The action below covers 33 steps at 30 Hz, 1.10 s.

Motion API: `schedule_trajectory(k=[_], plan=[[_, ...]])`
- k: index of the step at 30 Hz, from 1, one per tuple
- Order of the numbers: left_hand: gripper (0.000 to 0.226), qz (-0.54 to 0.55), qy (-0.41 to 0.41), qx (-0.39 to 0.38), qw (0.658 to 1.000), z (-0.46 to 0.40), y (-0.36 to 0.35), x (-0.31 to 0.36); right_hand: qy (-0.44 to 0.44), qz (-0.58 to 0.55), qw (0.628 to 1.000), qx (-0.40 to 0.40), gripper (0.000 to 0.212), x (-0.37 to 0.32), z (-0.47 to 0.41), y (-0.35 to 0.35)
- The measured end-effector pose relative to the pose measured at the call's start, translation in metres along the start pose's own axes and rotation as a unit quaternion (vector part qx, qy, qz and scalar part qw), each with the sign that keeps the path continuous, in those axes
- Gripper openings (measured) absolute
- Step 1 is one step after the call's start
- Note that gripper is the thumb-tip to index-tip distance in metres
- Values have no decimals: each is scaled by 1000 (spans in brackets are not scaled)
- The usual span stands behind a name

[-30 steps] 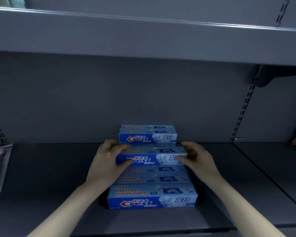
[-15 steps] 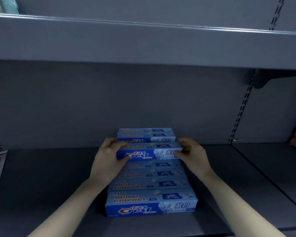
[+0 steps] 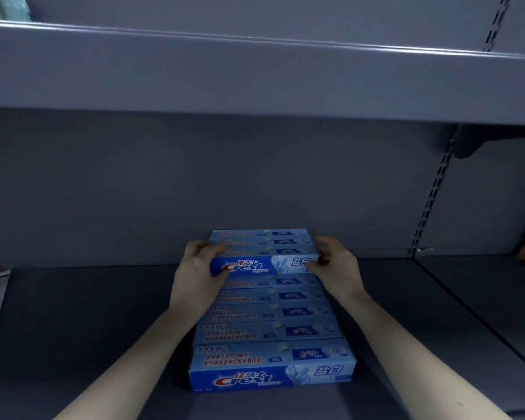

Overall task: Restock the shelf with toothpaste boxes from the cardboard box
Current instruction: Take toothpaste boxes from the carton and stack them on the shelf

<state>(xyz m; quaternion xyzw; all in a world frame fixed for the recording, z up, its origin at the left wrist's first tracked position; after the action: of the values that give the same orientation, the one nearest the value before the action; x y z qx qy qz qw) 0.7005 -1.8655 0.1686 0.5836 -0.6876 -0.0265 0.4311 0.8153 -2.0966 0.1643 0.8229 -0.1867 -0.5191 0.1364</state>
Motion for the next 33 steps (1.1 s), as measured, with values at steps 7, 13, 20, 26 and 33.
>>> schedule_trajectory(k=[7,13,20,26,33], plan=[[46,5,24,-5,1000,1,-3,-3,-3,19,1000,-8,44,3,-1,-4],[55,4,26,-19,999,2,-5,-1,-3,41,999,-28,46,0,1,-4],[67,1,4,-13,1000,6,0,14,-21,36,998,-45,48,-2,10,3],[71,-41,-21,-27,999,20,7,41,-24,66,996,-61,60,1,22,23],[71,-78,-8,-59,995,55,12,83,9,121,988,-99,57,-2,52,60]])
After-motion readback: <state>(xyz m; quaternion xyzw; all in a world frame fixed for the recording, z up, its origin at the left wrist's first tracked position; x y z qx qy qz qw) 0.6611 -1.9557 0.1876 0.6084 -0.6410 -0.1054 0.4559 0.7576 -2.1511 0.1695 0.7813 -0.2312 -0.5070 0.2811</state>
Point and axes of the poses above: each hand's wrist, its own z-axis away from the middle knuckle, its own y-axis out of the back of the hand, x = y × z, the point moved 8 cm from there along -z, towards the middle knuckle, and after that the axes turned 14 degrees about x, right-handed, at the moved point
